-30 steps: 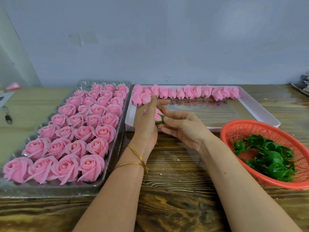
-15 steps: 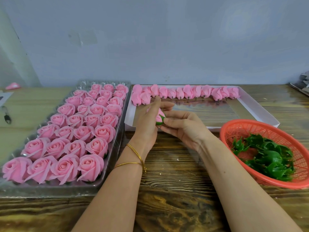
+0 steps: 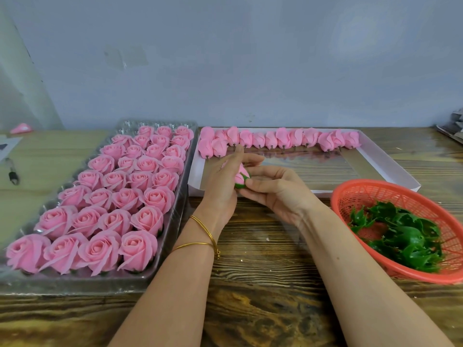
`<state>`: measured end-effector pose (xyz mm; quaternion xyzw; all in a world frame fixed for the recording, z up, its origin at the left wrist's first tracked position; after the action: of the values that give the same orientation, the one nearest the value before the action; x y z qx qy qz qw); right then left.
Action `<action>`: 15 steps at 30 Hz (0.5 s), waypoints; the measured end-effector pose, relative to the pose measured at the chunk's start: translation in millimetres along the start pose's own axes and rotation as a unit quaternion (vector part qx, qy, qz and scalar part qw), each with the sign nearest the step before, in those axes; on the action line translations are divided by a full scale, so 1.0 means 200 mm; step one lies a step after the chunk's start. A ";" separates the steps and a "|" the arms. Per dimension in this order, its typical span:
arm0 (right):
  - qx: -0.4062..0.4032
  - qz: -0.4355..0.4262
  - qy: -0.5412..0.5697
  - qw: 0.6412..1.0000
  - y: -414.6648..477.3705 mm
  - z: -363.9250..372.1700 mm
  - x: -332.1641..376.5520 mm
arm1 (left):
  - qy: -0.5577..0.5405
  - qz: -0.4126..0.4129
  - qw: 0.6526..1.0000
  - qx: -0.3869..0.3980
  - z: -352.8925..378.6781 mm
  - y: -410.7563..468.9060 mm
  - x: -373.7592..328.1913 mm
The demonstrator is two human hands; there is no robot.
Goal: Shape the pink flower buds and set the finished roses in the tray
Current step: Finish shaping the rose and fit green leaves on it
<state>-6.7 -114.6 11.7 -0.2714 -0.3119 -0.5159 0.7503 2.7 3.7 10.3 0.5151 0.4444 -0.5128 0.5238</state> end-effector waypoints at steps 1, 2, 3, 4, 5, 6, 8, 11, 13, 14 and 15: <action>0.005 0.002 0.000 1.000 0.00 0.00 0.00 | 0.007 0.000 1.000 0.004 0.00 0.00 0.00; 0.010 0.003 0.000 1.000 0.00 0.00 0.00 | 0.015 0.002 1.000 0.007 0.00 0.00 0.00; 0.015 0.005 -0.001 1.000 0.00 0.00 0.00 | 0.023 0.005 1.000 0.009 0.00 0.00 0.00; 0.018 0.005 -0.001 1.000 0.00 0.00 0.00 | 0.029 0.008 0.999 0.011 0.00 0.00 0.00; 0.020 0.006 -0.004 1.000 0.00 0.00 0.00 | 0.035 0.010 0.999 0.013 0.00 0.00 0.00; 0.019 0.005 -0.008 1.000 0.00 0.00 0.00 | 0.040 0.011 0.999 0.016 0.00 -0.01 0.00; 0.015 0.002 -0.021 1.000 0.00 -0.01 0.00 | 0.047 0.015 0.999 0.019 0.00 0.00 0.00; 0.013 -0.001 -0.033 0.999 0.00 -0.01 0.00 | 0.055 0.019 0.998 0.033 0.00 0.00 0.01; 0.017 0.003 -0.031 0.999 -0.01 -0.01 0.01 | 0.053 0.020 0.997 0.045 0.00 0.00 0.02; 0.019 0.006 -0.029 0.999 -0.01 -0.01 0.01 | 0.052 0.021 0.997 0.049 0.00 0.00 0.02; 0.020 0.009 -0.029 0.999 -0.01 -0.01 0.01 | 0.051 0.021 0.997 0.052 0.00 0.01 0.02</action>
<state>-7.8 -118.1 12.8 -0.2739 -0.3413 -0.4948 0.7507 4.1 4.3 6.5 0.5763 0.4323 -0.4973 0.4834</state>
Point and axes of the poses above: each hand's wrist, its own y-axis towards the middle knuckle, its own z-axis out of the palm, x = y × z, the point moved 1 cm from there along y, towards the middle knuckle, and after that the axes turned 15 degrees about y, right-handed, at the moved point
